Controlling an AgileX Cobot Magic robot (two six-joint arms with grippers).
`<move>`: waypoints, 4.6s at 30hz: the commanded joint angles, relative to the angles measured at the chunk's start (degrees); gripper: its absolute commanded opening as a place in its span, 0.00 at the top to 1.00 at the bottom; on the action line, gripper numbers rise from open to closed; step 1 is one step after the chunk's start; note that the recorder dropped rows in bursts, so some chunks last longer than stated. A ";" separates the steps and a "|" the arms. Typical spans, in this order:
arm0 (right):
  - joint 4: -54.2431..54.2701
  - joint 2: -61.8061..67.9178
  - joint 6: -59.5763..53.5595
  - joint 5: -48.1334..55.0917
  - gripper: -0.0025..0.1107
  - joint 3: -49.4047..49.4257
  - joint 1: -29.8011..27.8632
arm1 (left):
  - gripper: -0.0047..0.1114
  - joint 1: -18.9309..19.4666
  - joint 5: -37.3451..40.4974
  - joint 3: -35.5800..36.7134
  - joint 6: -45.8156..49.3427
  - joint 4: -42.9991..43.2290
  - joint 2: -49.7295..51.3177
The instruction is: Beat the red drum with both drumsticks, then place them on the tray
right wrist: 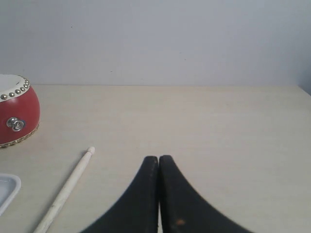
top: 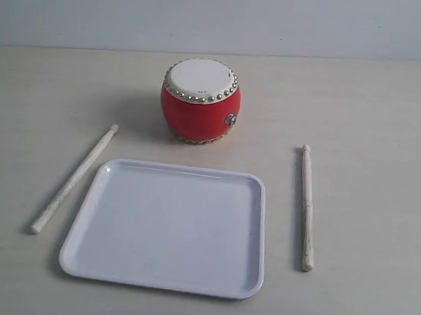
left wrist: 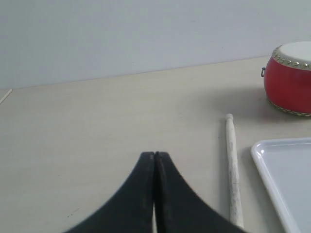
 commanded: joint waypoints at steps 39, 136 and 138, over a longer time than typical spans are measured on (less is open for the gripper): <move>-0.01 -0.40 -0.26 -0.24 0.98 0.27 -0.32 | 0.96 0.04 -28.78 0.18 10.26 0.30 -0.26; -0.01 -0.40 -0.26 -0.24 0.98 0.27 -0.32 | 0.96 0.04 45.56 -44.94 -2.62 -14.03 70.49; -0.01 -0.40 -0.26 -0.24 0.98 0.27 -0.32 | 0.96 0.04 45.00 -45.18 0.42 -16.20 71.40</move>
